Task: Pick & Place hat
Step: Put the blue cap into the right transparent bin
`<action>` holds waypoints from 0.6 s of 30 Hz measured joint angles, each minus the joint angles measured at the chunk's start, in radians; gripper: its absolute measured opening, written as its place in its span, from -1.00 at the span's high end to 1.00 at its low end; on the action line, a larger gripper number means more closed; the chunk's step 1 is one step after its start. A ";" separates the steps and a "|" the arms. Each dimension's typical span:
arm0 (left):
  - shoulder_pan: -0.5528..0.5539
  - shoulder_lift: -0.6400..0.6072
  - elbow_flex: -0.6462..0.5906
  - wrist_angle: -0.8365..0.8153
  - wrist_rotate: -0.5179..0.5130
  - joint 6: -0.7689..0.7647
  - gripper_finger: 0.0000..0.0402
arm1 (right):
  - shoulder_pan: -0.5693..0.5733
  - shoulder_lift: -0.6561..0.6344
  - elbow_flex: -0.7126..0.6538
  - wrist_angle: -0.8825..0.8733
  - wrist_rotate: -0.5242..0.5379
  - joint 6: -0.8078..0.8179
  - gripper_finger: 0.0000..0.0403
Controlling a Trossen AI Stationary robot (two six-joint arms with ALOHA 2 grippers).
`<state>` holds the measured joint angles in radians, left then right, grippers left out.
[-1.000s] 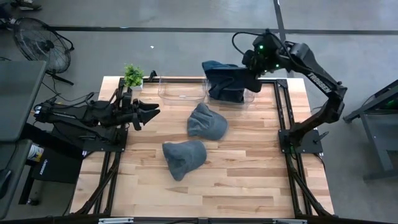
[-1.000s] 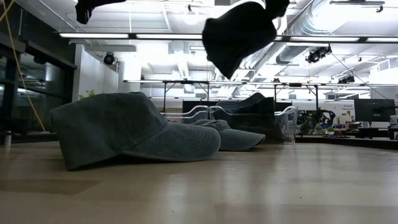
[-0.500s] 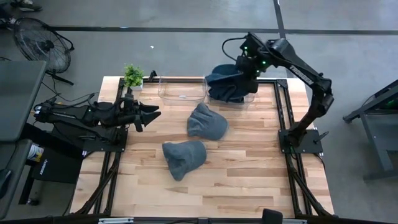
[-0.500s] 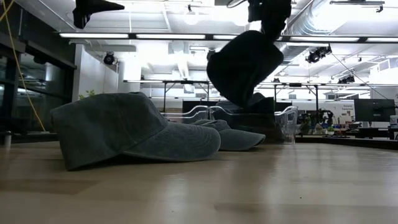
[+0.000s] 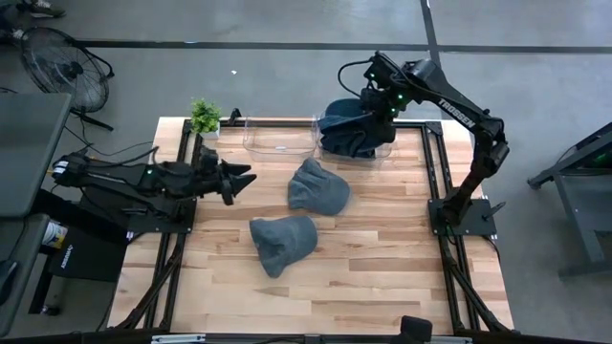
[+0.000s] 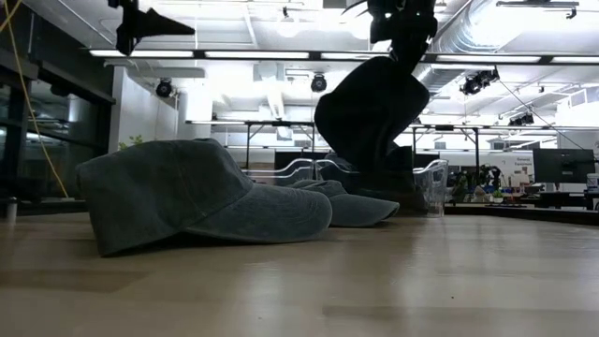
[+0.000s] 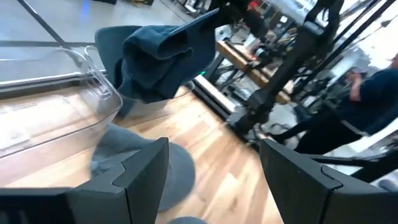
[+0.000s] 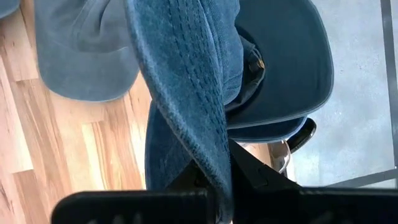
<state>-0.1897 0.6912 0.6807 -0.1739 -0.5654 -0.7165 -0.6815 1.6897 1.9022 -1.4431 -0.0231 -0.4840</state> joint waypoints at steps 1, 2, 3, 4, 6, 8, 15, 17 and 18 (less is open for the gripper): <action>0.011 0.013 0.000 0.007 0.002 0.006 -0.24 | 0.000 0.000 0.000 -0.004 0.000 -0.004 0.97; 0.027 0.025 0.000 0.017 0.009 0.010 -0.24 | 0.000 0.000 0.000 -0.011 0.000 -0.008 0.97; 0.045 0.036 0.000 0.033 0.024 0.011 -0.24 | 0.000 0.000 0.000 -0.018 0.000 -0.011 0.97; 0.067 0.050 0.000 0.054 0.043 0.017 -0.24 | 0.001 0.000 0.000 -0.021 0.000 -0.014 0.97; 0.116 0.083 0.004 0.083 0.083 0.047 -0.24 | 0.003 0.000 0.000 -0.021 -0.001 -0.014 0.97; 0.164 0.117 0.018 0.077 0.116 0.080 -0.24 | 0.003 0.000 0.000 -0.024 -0.006 -0.015 0.97; 0.290 0.236 0.128 0.045 0.227 0.253 -0.24 | 0.003 0.000 0.000 -0.047 -0.008 -0.048 0.97; 0.330 0.286 0.179 0.043 0.265 0.327 -0.24 | 0.003 0.000 0.000 -0.052 -0.008 -0.048 0.97; 0.349 0.311 0.208 0.035 0.286 0.366 -0.24 | 0.003 0.000 0.000 -0.052 -0.008 -0.048 0.97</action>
<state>0.1591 1.0024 0.8887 -0.1384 -0.2790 -0.3508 -0.6785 1.6897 1.9025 -1.4949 -0.0315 -0.5323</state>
